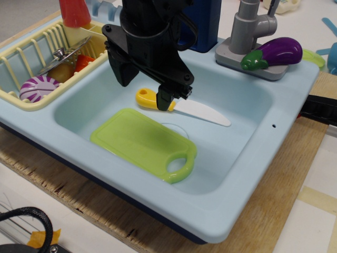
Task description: Put knife on cutting board
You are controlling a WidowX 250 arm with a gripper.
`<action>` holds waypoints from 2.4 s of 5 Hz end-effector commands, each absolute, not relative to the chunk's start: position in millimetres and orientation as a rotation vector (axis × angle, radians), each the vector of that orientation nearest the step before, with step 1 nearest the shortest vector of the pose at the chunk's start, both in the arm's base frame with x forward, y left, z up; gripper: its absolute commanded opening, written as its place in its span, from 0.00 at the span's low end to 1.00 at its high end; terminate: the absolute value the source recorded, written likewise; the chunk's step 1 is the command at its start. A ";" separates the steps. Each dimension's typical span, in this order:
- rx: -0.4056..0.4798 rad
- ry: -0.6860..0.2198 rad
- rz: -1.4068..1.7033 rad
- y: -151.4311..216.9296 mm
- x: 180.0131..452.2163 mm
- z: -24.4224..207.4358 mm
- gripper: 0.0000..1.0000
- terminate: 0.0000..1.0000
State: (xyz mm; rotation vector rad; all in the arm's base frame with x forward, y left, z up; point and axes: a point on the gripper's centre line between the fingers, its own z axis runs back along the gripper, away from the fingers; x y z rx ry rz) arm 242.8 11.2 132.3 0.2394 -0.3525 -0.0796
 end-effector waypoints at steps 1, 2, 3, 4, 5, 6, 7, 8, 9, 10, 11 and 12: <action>0.239 -0.353 -0.080 11.2 242.8 132.3 1.00 0.00; 0.222 -0.345 -0.258 15.6 249.2 134.8 1.00 0.00; 0.204 -0.357 -0.392 19.7 257.7 129.2 1.00 0.00; 0.223 -0.356 -0.570 23.0 267.5 127.8 1.00 0.00; 0.225 -0.337 -0.730 27.6 278.6 127.2 1.00 0.00; 0.190 -0.331 -0.772 32.8 287.6 121.8 1.00 0.00; 0.166 -0.316 -0.836 38.3 294.8 115.6 1.00 0.00; 0.140 -0.296 -0.867 41.8 297.5 108.2 1.00 0.00; 0.142 -0.292 -0.860 42.9 297.5 101.4 1.00 0.00; 0.147 -0.305 -0.875 46.1 296.0 94.7 1.00 0.00; 0.147 -0.314 -0.876 50.0 296.9 89.7 1.00 0.00; 0.148 -0.315 -0.875 50.1 296.9 86.5 1.00 0.00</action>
